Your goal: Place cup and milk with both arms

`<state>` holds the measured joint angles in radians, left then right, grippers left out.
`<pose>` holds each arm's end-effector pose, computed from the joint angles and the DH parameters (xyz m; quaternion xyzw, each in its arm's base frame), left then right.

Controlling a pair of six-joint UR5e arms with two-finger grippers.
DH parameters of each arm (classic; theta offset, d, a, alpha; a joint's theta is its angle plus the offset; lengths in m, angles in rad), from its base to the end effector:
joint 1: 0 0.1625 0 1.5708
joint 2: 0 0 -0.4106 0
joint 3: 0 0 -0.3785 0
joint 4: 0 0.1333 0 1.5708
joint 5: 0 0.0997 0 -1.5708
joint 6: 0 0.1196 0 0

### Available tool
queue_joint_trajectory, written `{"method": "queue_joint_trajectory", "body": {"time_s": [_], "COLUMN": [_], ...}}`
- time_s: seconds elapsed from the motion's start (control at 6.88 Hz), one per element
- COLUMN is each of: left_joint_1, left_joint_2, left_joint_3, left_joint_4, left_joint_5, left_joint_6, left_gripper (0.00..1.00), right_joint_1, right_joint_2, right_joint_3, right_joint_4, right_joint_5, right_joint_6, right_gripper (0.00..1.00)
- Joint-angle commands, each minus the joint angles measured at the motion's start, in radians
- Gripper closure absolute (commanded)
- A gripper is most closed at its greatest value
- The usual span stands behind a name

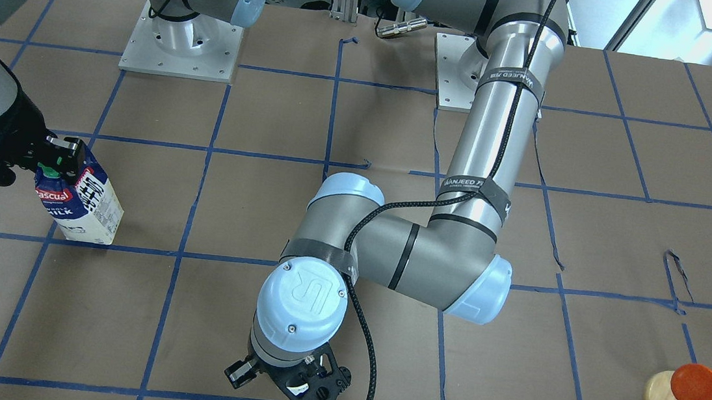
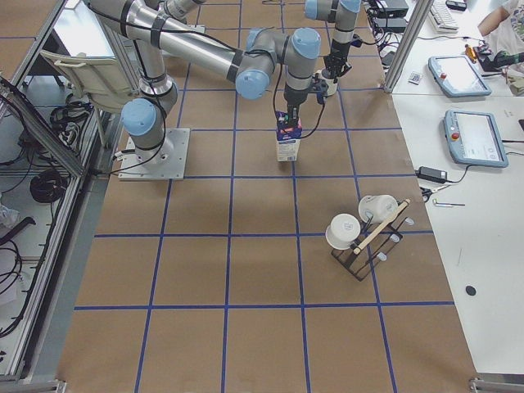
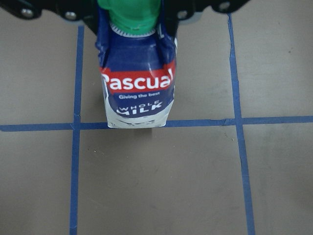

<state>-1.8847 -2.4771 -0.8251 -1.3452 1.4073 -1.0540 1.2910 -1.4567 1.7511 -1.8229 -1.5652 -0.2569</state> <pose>-0.3936 -0.7176 0.2439 0.3578 -0.9297 -0.0265 0.0837 -0.0103 -0.5209 0.3369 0.0115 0.9997 0.0197 0.0083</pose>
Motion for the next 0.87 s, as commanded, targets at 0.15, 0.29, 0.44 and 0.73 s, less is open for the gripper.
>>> {"method": "queue_joint_trajectory", "body": {"time_s": [0.15,0.29,0.44,0.73], "left_joint_1": [0.01,0.025,0.027,0.057], "left_joint_2": [0.068,0.122,0.204,0.373], "left_joint_3": [-0.002,-0.009,-0.035,-0.176], "left_joint_4": [-0.043,-0.152,-0.24,-0.375], "left_joint_5": [-0.005,-0.004,-0.004,0.004], "left_joint_6": [0.028,0.095,0.144,0.269], "left_gripper": [0.0,0.0,0.0,0.06], "right_joint_1": [0.014,0.045,0.109,0.197], "right_joint_2": [0.016,0.044,0.076,0.158], "right_joint_3": [-0.071,-0.109,-0.158,-0.275], "right_joint_4": [0.016,0.025,0.027,0.042], "right_joint_5": [0.001,0.002,0.001,0.001], "right_joint_6": [0.013,0.043,0.086,0.168], "right_gripper": [0.58,0.58,0.58,0.58]}}
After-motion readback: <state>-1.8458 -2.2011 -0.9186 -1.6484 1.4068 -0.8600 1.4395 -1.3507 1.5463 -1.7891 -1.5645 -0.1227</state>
